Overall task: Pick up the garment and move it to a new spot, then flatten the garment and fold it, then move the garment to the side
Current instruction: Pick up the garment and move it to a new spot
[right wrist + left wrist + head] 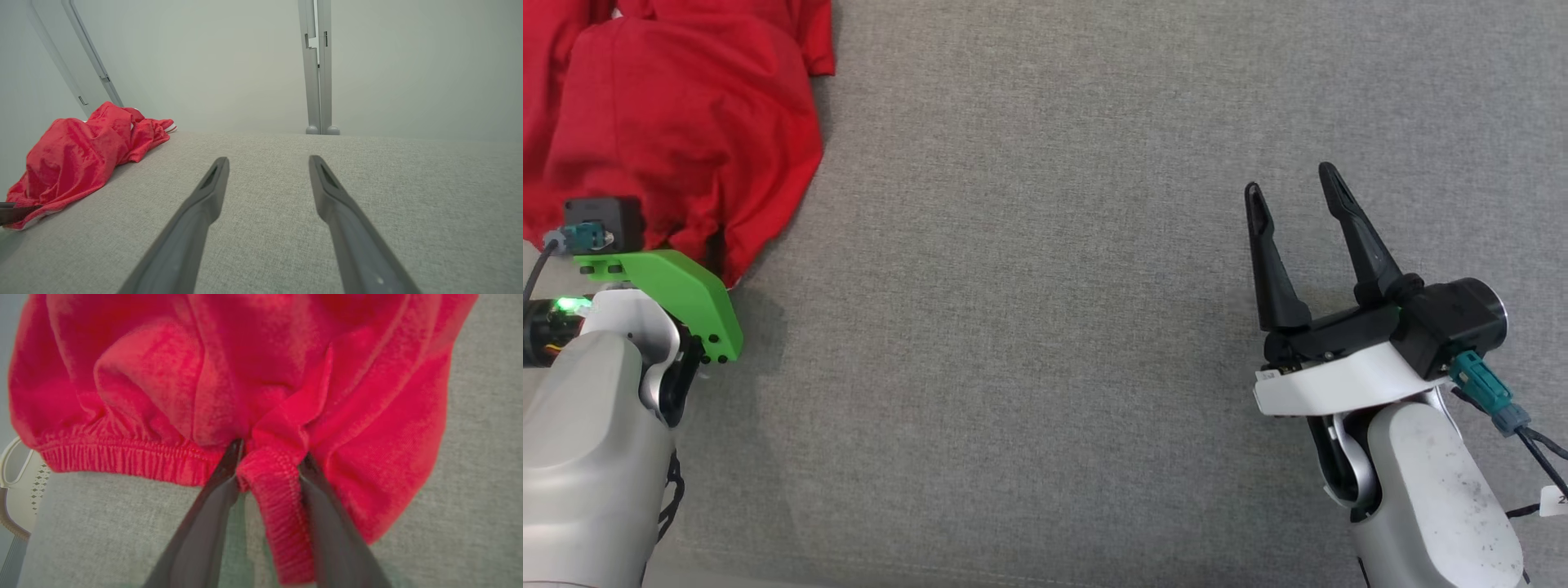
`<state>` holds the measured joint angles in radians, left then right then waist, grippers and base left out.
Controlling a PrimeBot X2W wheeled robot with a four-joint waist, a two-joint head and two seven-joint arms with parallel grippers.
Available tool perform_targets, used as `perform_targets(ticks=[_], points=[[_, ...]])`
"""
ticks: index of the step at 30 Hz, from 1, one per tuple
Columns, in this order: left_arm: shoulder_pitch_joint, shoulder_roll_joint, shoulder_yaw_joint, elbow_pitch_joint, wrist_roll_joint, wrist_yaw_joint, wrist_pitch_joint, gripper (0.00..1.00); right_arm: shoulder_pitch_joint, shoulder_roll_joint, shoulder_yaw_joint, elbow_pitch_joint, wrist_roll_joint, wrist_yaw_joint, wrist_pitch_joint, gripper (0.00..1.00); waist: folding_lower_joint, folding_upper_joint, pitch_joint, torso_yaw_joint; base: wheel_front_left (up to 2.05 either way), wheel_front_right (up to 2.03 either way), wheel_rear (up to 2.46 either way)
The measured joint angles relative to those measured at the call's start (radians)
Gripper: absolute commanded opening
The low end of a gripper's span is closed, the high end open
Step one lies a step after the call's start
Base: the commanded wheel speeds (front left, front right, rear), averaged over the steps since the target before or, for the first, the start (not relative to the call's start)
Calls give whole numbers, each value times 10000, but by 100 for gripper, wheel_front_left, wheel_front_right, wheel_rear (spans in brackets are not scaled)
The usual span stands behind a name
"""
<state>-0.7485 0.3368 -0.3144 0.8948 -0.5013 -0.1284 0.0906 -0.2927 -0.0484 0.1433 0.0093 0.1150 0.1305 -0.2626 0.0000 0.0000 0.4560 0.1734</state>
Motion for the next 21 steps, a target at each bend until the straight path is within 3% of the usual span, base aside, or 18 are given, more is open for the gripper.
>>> perform_targets(ticks=[11, 21], points=[[418, 387, -558, -746, -788, 8, -583, 0, 1, 0, -207, 13, 345, 0, 0, 100, 0, 0, -343, -113, 0, 0, 0], [837, 1022, -690, -2359, -1066, 13, -1235, 0, 242, -2, -437, 159, 759, 0, 0, 100, 0, 0, -1072, -186, 0, 0, 0]])
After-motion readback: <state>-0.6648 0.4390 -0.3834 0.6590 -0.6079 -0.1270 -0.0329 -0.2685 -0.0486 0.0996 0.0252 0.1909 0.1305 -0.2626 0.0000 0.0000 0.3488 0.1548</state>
